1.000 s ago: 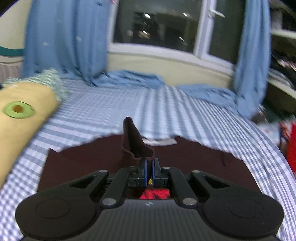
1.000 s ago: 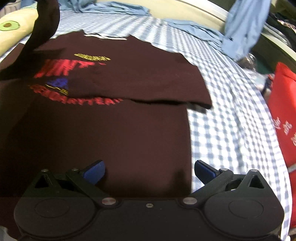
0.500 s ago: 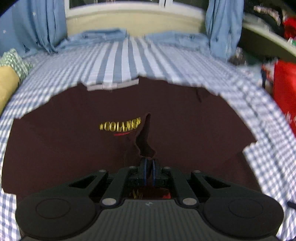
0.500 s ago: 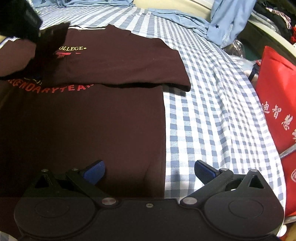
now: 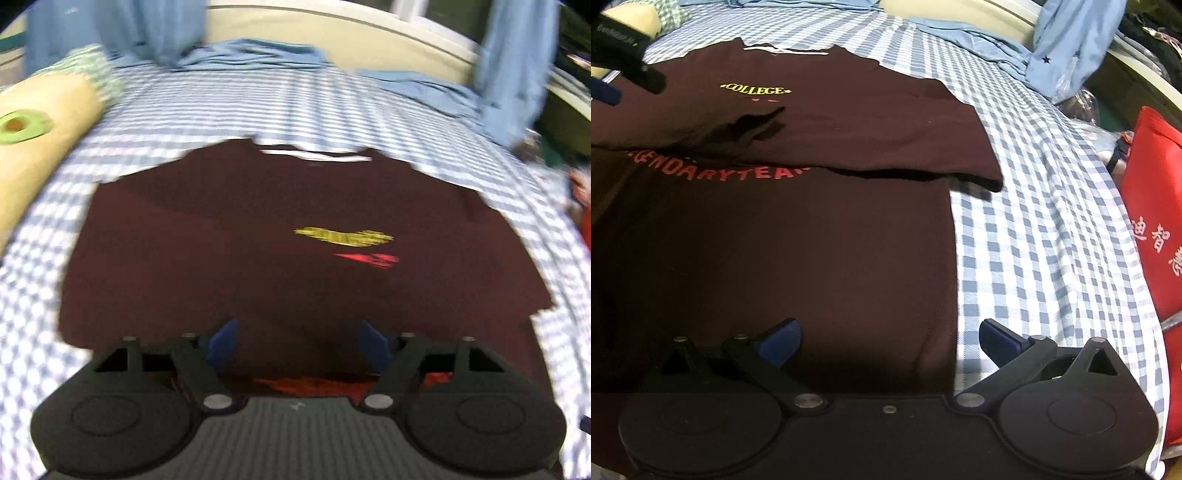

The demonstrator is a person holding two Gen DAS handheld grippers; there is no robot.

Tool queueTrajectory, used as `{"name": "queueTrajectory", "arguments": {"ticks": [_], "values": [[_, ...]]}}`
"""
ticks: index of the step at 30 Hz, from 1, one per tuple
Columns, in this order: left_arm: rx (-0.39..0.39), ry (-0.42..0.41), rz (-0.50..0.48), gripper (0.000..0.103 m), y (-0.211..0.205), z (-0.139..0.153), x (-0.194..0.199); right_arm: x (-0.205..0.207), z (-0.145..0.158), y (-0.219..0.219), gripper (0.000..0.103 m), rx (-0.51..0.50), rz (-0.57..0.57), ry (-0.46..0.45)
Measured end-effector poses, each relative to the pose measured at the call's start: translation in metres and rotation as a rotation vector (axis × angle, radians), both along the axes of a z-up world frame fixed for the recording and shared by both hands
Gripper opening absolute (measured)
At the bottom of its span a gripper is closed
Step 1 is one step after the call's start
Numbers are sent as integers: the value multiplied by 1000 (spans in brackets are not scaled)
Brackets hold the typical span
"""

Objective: Fold small clothes

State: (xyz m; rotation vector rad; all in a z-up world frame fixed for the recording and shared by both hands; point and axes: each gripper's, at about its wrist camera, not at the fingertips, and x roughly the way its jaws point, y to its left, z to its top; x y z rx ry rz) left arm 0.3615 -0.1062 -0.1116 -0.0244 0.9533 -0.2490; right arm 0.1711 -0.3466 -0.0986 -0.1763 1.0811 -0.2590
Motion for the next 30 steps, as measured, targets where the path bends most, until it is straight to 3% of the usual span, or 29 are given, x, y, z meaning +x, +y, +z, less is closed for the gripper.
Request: {"name": "queueTrajectory", "arguments": {"ticks": [6,12,16,19,27,30], "values": [[26,-5,226,78,76,-16,34,0,2,12,102,-12,20,-2],[19,31,331,77,129,-43,66,-3,8,19,102,-29,-1,-15],[66,76,364,77,144,-63,80,-5,9,25,102,-46,-14,-7],[47,110,372,79,152,-73,86,-8,10,28,102,-44,-38,-4],[120,99,358,82,146,-66,81,-16,12,34,102,-38,-70,3],[137,81,374,90,149,-52,68,-15,14,32,102,-22,-74,-3]]}}
